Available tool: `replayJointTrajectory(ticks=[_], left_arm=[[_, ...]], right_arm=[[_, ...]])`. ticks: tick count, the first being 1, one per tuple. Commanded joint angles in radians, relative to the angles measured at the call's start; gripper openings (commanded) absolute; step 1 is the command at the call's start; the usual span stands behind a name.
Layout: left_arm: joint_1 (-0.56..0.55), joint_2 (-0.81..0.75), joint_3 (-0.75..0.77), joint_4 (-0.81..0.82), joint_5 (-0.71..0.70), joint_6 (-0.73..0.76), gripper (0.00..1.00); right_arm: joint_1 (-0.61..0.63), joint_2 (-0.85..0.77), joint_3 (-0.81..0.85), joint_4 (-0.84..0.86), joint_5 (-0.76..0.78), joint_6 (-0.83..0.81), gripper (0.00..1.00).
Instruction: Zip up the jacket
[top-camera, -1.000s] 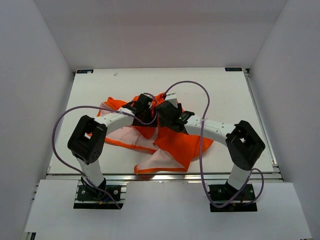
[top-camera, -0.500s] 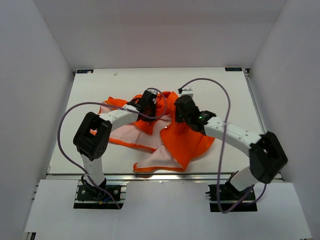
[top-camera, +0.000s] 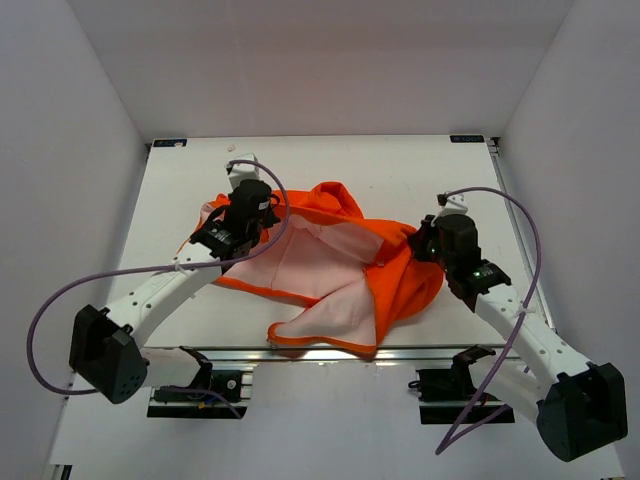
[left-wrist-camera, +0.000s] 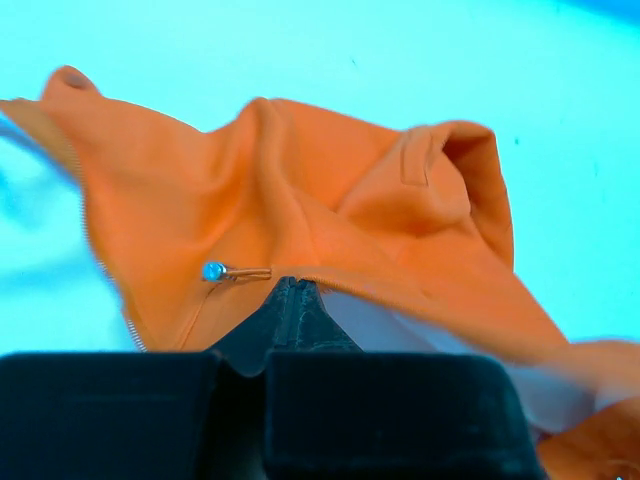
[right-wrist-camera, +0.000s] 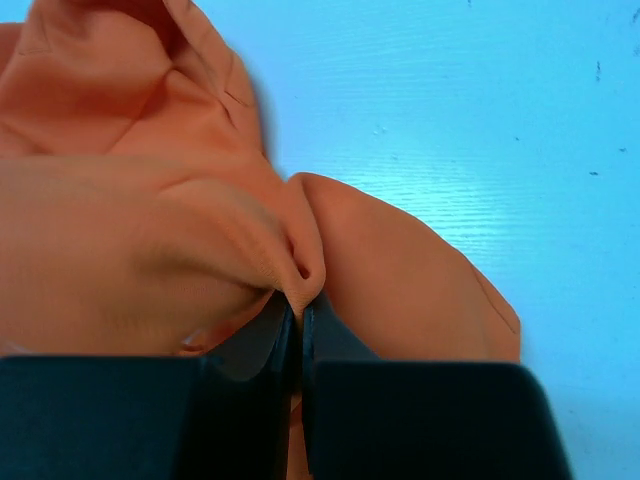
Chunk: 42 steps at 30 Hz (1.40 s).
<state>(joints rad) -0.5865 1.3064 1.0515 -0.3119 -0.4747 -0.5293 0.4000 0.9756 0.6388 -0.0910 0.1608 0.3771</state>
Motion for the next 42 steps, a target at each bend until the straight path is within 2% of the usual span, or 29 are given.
replayJointTrajectory(ticks=[1, 4, 8, 9, 12, 16, 18, 21, 25, 28, 33, 37, 38, 41, 42], left_arm=[[0.001, -0.061, -0.027, -0.059, -0.14, -0.038, 0.0], [0.001, -0.114, -0.044, -0.078, -0.144, -0.026, 0.0], [0.001, -0.17, -0.041, -0.024, -0.038, 0.011, 0.0], [0.001, -0.2, -0.035, -0.003, 0.049, 0.024, 0.0], [0.001, -0.283, -0.015, 0.123, 0.23, 0.06, 0.0], [0.001, -0.384, 0.077, 0.217, 0.343, 0.048, 0.0], [0.001, -0.416, 0.146, 0.281, 0.401, 0.031, 0.0], [0.001, -0.429, 0.28, 0.339, 0.47, -0.026, 0.0], [0.001, -0.348, 0.528, 0.333, 0.551, -0.086, 0.0], [0.001, -0.265, 0.688, 0.346, 0.596, -0.127, 0.0], [0.001, -0.159, 0.899, 0.278, 0.579, -0.156, 0.0], [0.001, -0.102, 0.866, 0.258, 0.49, -0.152, 0.0], [0.001, -0.07, 0.861, 0.243, 0.397, -0.132, 0.0], [0.001, -0.004, 0.861, 0.188, 0.277, -0.071, 0.0], [0.001, 0.022, 0.863, 0.171, 0.174, -0.06, 0.0]], right_arm=[[-0.061, -0.02, -0.014, -0.009, -0.044, -0.05, 0.0], [-0.073, -0.005, -0.005, -0.01, -0.139, -0.102, 0.0], [-0.072, -0.014, 0.024, 0.046, -0.306, -0.144, 0.0], [-0.072, -0.02, 0.042, 0.054, -0.37, -0.147, 0.0], [-0.072, -0.066, 0.189, 0.033, -0.431, -0.167, 0.0], [-0.072, -0.127, 0.376, -0.036, -0.442, -0.208, 0.0], [-0.072, -0.172, 0.448, -0.044, -0.458, -0.216, 0.0], [-0.072, -0.222, 0.587, -0.038, -0.57, -0.231, 0.0], [-0.072, -0.227, 0.787, -0.039, -0.63, -0.208, 0.0], [-0.072, -0.169, 0.991, -0.081, -0.604, -0.188, 0.0], [-0.072, -0.091, 1.127, -0.102, -0.587, -0.132, 0.0], [-0.072, -0.022, 1.107, -0.098, -0.531, -0.084, 0.0], [-0.073, 0.016, 1.09, -0.11, -0.506, -0.075, 0.0], [-0.072, 0.104, 1.044, -0.116, -0.431, -0.047, 0.0], [-0.072, 0.127, 1.021, -0.102, -0.41, -0.043, 0.0]])
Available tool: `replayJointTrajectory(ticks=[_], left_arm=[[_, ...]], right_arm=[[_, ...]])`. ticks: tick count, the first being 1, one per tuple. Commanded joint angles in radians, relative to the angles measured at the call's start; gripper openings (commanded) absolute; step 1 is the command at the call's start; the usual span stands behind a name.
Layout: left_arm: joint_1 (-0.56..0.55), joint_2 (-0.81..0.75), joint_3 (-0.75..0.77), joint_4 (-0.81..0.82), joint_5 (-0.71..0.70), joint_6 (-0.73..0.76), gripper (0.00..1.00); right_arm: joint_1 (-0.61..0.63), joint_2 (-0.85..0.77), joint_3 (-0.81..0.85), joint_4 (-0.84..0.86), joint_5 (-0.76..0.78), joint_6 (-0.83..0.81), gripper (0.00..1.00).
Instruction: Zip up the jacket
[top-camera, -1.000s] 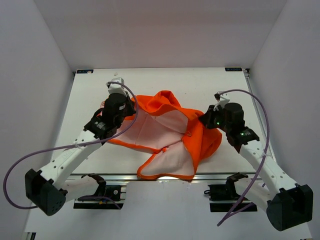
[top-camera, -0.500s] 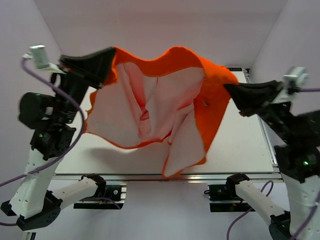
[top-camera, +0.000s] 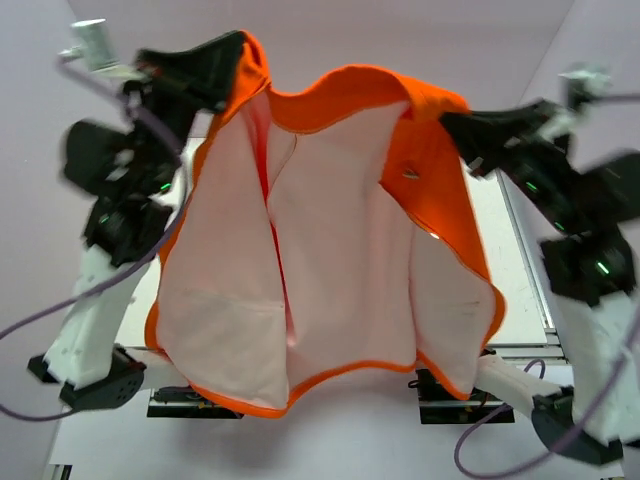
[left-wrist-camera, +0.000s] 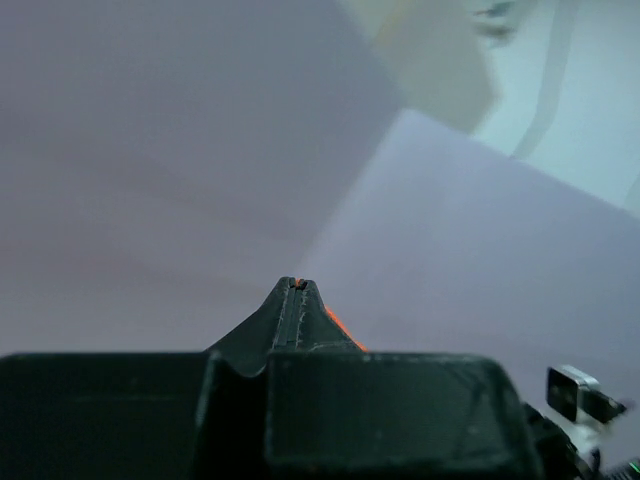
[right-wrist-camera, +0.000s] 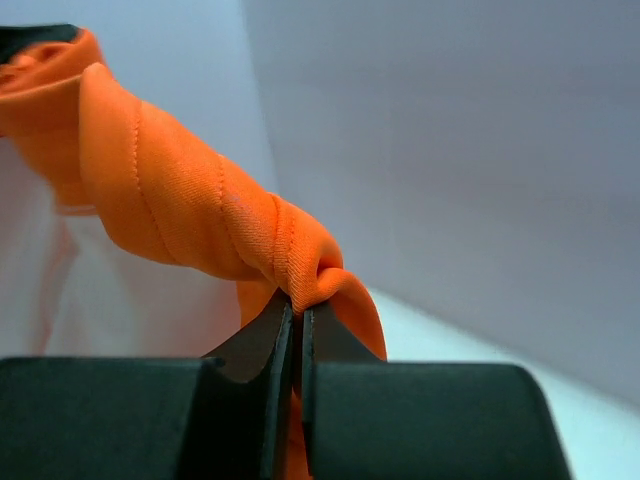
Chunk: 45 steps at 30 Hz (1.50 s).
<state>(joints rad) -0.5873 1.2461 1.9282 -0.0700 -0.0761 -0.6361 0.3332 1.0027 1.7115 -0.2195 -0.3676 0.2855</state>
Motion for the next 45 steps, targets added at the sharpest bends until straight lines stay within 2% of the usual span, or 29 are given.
replayJointTrajectory(ticks=[1, 3, 5, 6, 7, 9, 10, 11, 12, 13, 14, 15, 16, 17, 18, 20, 24, 26, 27, 28, 30, 31, 33, 34, 35, 38, 41, 45], left_arm=[[0.001, 0.137, -0.015, -0.111, -0.278, 0.053, 0.0], [0.001, 0.197, -0.056, -0.126, -0.446, 0.076, 0.0], [0.003, 0.306, -0.118, -0.093, -0.531, 0.093, 0.0], [0.01, 0.361, -0.106, -0.131, -0.556, 0.084, 0.0], [0.018, 0.489, -0.083, -0.154, -0.559, 0.082, 0.0], [0.058, 0.645, 0.075, -0.296, -0.527, 0.035, 0.04], [0.079, 0.724, 0.144, -0.338, -0.454, 0.027, 0.12], [0.107, 0.883, 0.304, -0.385, -0.433, 0.016, 0.25], [0.116, 0.959, 0.39, -0.462, -0.409, 0.027, 0.79], [0.124, 1.028, 0.478, -0.506, -0.386, 0.03, 0.95], [0.124, 1.109, 0.544, -0.534, -0.38, 0.039, 0.98], [0.124, 1.112, 0.546, -0.509, -0.379, 0.039, 0.98], [0.124, 1.09, 0.495, -0.472, -0.358, 0.059, 0.98], [0.124, 1.016, 0.424, -0.421, -0.325, 0.073, 0.98], [0.124, 0.976, 0.284, -0.327, -0.318, 0.081, 0.98], [0.124, 0.888, 0.189, -0.278, -0.283, 0.091, 0.98], [0.122, 0.819, 0.212, -0.414, -0.248, 0.105, 0.98], [0.122, 0.759, 0.131, -0.468, -0.231, 0.089, 0.98], [0.121, 0.668, 0.067, -0.476, -0.206, 0.079, 0.98], [0.119, 0.612, -0.103, -0.472, -0.194, 0.053, 0.98], [0.118, 0.486, -0.307, -0.417, -0.171, 0.027, 0.98], [0.118, 0.354, -0.51, -0.4, -0.168, -0.008, 0.98], [0.118, 0.218, -0.696, -0.352, -0.172, -0.046, 0.98], [0.118, 0.094, -0.778, -0.341, -0.169, -0.071, 0.98], [0.118, 0.037, -0.917, -0.32, -0.157, -0.079, 0.98], [0.116, -0.124, -1.105, -0.329, -0.094, -0.122, 0.98], [0.113, -0.201, -1.205, -0.35, -0.079, -0.161, 0.98], [0.113, -0.205, -1.319, -0.343, -0.06, -0.197, 0.98]], right_arm=[[-0.006, 0.125, -0.096, 0.034, 0.149, 0.056, 0.0], [-0.005, 0.198, -0.147, 0.058, 0.234, 0.075, 0.0], [-0.005, 0.292, -0.22, 0.101, 0.298, 0.09, 0.0], [-0.005, 0.33, -0.239, 0.112, 0.318, 0.092, 0.0], [-0.005, 0.423, -0.257, 0.135, 0.361, 0.098, 0.0], [-0.005, 0.535, -0.244, 0.152, 0.41, 0.1, 0.0], [-0.008, 0.601, -0.224, 0.14, 0.426, 0.095, 0.0], [-0.008, 0.726, -0.137, 0.103, 0.43, 0.09, 0.0], [-0.008, 0.793, -0.074, 0.053, 0.429, 0.078, 0.04], [-0.008, 0.895, -0.008, -0.002, 0.392, 0.067, 0.2], [-0.008, 0.925, 0.085, -0.083, 0.381, 0.057, 0.33], [-0.008, 0.942, 0.102, -0.092, 0.36, 0.031, 0.58], [-0.008, 0.939, 0.099, -0.084, 0.308, 0.014, 0.86], [-0.006, 0.924, 0.065, -0.06, 0.311, 0.003, 0.89], [-0.006, 0.906, 0.041, -0.046, 0.309, -0.014, 0.89], [-0.006, 0.835, -0.036, -0.032, 0.312, -0.04, 0.89], [0.036, 0.697, -0.186, -0.047, 0.324, -0.124, 0.89], [0.113, 0.614, -0.254, -0.038, 0.433, -0.242, 0.89], [0.145, 0.593, -0.307, -0.037, 0.461, -0.284, 0.89], [0.206, 0.562, -0.328, -0.035, 0.534, -0.366, 0.9], [0.263, 0.548, -0.343, -0.047, 0.602, -0.416, 0.89], [0.308, 0.553, -0.337, -0.072, 0.639, -0.433, 0.89], [0.345, 0.573, -0.319, -0.098, 0.66, -0.459, 0.89], [0.372, 0.608, -0.291, -0.121, 0.667, -0.462, 0.89], [0.383, 0.632, -0.274, -0.133, 0.679, -0.454, 0.89], [0.418, 0.753, -0.169, -0.207, 0.723, -0.439, 0.89], [0.428, 0.899, -0.02, -0.327, 0.748, -0.381, 0.89], [0.423, 1.083, 0.117, -0.455, 0.954, -0.264, 0.89]])
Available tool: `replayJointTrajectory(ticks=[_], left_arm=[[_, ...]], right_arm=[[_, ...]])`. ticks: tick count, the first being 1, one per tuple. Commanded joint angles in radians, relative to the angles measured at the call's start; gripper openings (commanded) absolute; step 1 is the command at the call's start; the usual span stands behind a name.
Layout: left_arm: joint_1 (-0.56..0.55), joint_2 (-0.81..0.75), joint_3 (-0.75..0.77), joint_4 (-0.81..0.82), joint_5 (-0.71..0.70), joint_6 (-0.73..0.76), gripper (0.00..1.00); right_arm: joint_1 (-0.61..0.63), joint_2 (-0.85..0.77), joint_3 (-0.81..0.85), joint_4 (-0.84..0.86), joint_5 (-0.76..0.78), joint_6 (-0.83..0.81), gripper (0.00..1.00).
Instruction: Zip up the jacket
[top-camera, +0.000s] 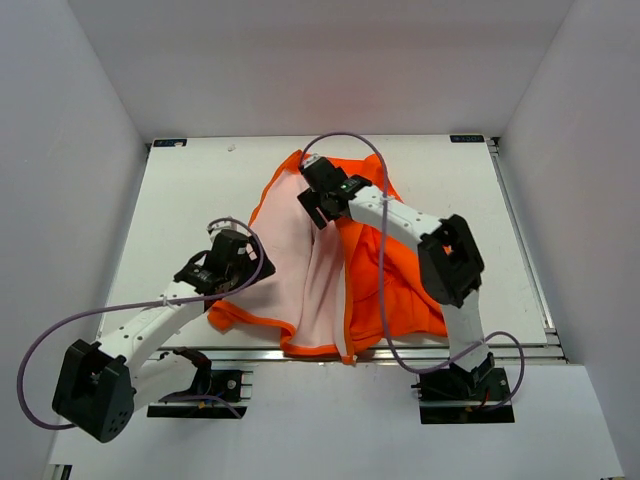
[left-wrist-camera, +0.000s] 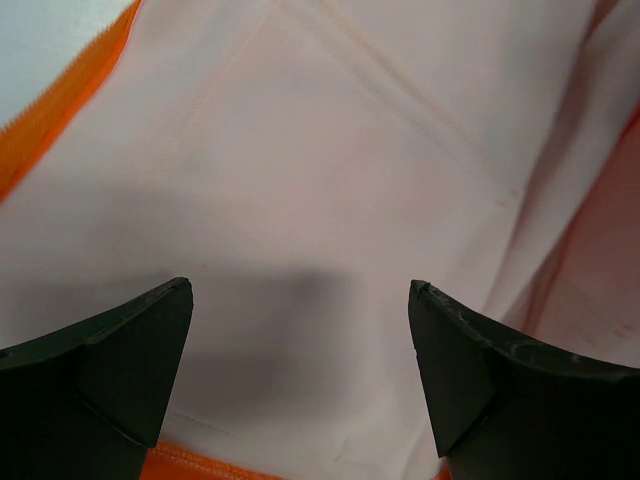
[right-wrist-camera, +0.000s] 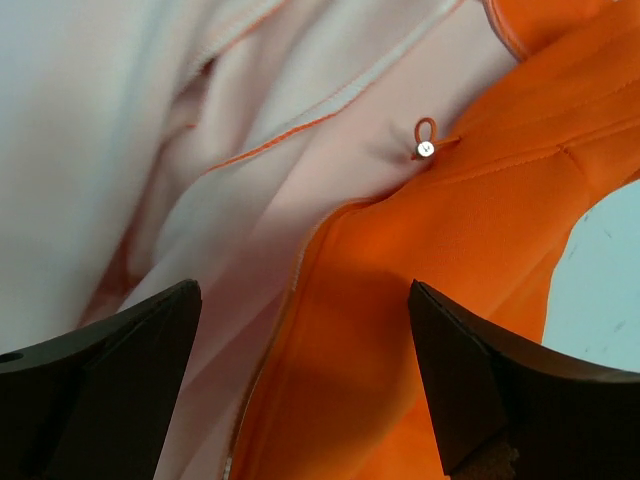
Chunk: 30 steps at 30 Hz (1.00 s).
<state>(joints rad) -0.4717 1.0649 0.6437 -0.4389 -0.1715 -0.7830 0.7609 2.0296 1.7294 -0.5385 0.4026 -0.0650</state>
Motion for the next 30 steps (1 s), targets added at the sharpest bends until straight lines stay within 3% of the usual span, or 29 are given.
replayJointTrajectory(ticks=[1, 3, 4, 5, 8, 11, 12, 14, 15, 16, 18, 20, 24, 27, 30], left_arm=[[-0.002, -0.016, -0.044, 0.032, 0.038, -0.053, 0.98], [-0.002, 0.015, -0.064, 0.049, 0.041, -0.055, 0.98], [-0.002, 0.027, -0.067, 0.054, 0.041, -0.053, 0.98], [-0.002, 0.038, -0.07, 0.058, 0.041, -0.053, 0.98], [-0.002, 0.076, -0.075, 0.069, 0.041, -0.055, 0.98], [-0.002, 0.107, -0.067, 0.081, 0.041, -0.055, 0.98], [-0.002, 0.113, -0.062, 0.08, 0.038, -0.052, 0.98], [-0.002, 0.13, -0.049, 0.068, 0.03, -0.047, 0.98], [-0.002, 0.133, -0.049, 0.065, 0.023, -0.045, 0.98], [-0.002, 0.135, -0.05, 0.068, 0.021, -0.042, 0.98], [-0.002, 0.145, -0.059, 0.08, 0.018, -0.038, 0.98], [-0.002, 0.159, -0.061, 0.097, 0.03, -0.03, 0.98], [-0.002, 0.188, -0.033, 0.085, 0.033, -0.024, 0.98], [-0.002, 0.187, -0.018, 0.059, 0.026, -0.021, 0.98], [-0.002, 0.156, -0.021, 0.043, 0.01, -0.018, 0.98]], right_arm=[[-0.009, 0.079, 0.123, -0.159, 0.22, 0.105, 0.88], [-0.034, 0.134, 0.205, -0.233, 0.295, 0.142, 0.68], [-0.046, 0.145, 0.231, -0.26, 0.32, 0.196, 0.5], [-0.057, 0.152, 0.252, -0.287, 0.353, 0.235, 0.19], [-0.123, 0.107, 0.236, -0.313, 0.384, 0.358, 0.0], [-0.251, -0.053, 0.04, -0.191, 0.186, 0.479, 0.0], [-0.349, -0.107, -0.038, -0.131, 0.104, 0.504, 0.0], [-0.455, -0.108, -0.308, 0.091, 0.104, 0.583, 0.0], [-0.548, -0.401, -0.396, 0.17, -0.296, 0.606, 0.0], [-0.592, -0.451, -0.542, 0.319, -0.362, 0.619, 0.0], [-0.682, -0.561, -0.657, 0.458, -0.579, 0.655, 0.0], [-0.713, -0.595, -0.764, 0.64, -0.698, 0.697, 0.0], [-0.698, -0.522, -0.818, 0.888, -0.913, 0.869, 0.0], [-0.619, -0.38, -0.698, 0.933, -0.959, 0.877, 0.0], [-0.522, -0.248, -0.52, 0.832, -0.921, 0.823, 0.0]])
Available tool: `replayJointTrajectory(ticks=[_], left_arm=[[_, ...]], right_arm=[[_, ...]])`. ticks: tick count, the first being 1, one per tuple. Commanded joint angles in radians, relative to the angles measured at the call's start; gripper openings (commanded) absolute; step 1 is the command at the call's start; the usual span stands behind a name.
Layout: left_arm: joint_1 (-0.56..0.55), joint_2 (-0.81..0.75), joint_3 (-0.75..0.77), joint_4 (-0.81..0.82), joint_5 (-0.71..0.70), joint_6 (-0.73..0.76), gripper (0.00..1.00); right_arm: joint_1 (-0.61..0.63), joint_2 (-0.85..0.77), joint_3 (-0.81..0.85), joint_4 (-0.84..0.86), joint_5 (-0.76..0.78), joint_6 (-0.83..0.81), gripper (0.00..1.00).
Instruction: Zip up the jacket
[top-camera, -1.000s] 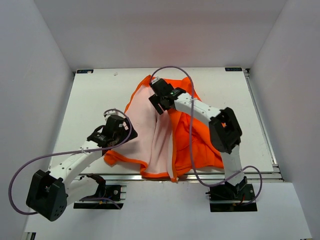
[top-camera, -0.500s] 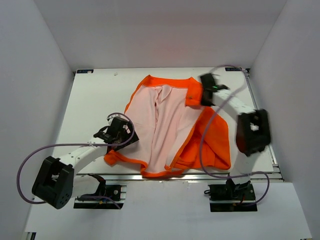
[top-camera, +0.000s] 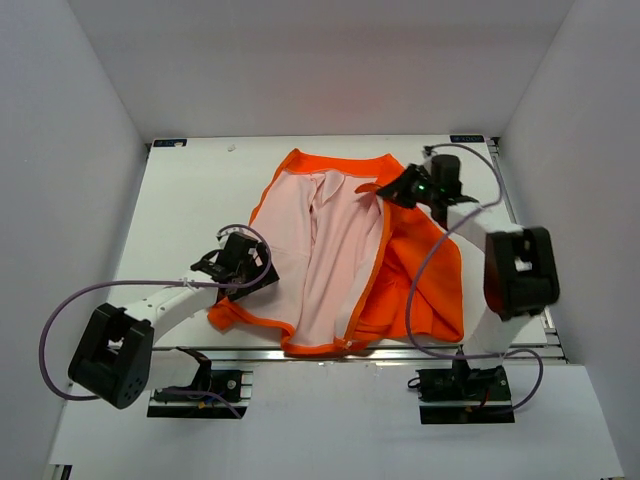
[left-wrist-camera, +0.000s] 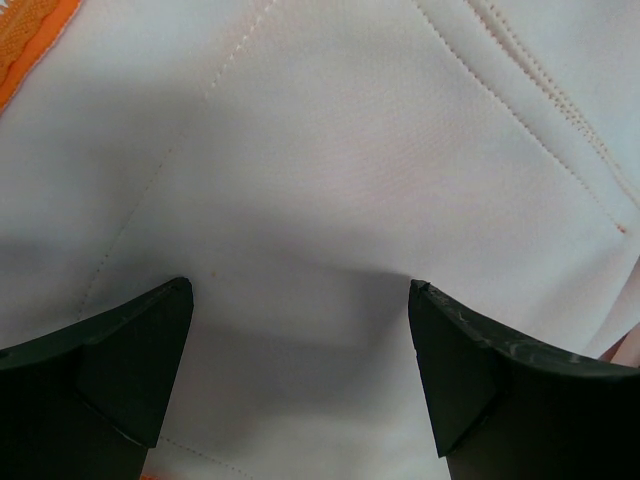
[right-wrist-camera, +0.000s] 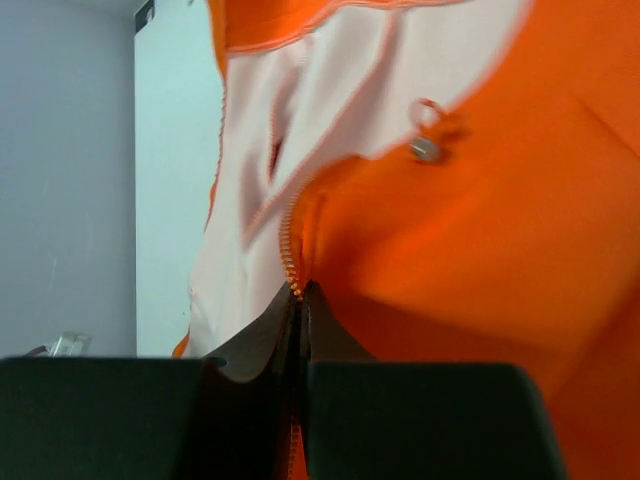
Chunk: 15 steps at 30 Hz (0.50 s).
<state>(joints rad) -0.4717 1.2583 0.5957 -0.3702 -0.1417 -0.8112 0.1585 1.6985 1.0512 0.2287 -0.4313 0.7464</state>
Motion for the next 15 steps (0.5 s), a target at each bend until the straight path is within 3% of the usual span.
replayJointTrajectory(ticks=[1, 4, 5, 7, 8, 9, 13, 15], left_arm=[[-0.002, -0.045, 0.026, -0.035, -0.021, 0.009, 0.98], [-0.002, -0.079, 0.033, -0.042, -0.024, 0.01, 0.98], [-0.002, -0.086, 0.036, -0.044, -0.025, 0.014, 0.98], [-0.002, -0.105, 0.045, -0.05, -0.016, 0.027, 0.98], [-0.002, -0.111, 0.053, -0.055, -0.007, 0.036, 0.98], [-0.002, -0.115, 0.061, -0.064, -0.004, 0.049, 0.98], [-0.002, -0.142, 0.093, -0.111, -0.013, 0.058, 0.98], [-0.002, -0.149, 0.11, -0.128, -0.021, 0.05, 0.98]], right_arm=[[0.101, 0.102, 0.19, 0.025, -0.055, -0.025, 0.01], [0.186, 0.139, 0.256, -0.171, 0.147, -0.163, 0.09], [0.203, 0.147, 0.26, -0.198, 0.178, -0.288, 0.26], [0.243, 0.202, 0.321, -0.34, 0.161, -0.408, 0.44], [0.253, 0.248, 0.354, -0.4, 0.149, -0.497, 0.71], [0.269, 0.266, 0.384, -0.451, 0.141, -0.533, 0.87], [0.305, 0.241, 0.403, -0.486, 0.186, -0.576, 0.89], [0.311, 0.181, 0.398, -0.477, 0.137, -0.578, 0.89]])
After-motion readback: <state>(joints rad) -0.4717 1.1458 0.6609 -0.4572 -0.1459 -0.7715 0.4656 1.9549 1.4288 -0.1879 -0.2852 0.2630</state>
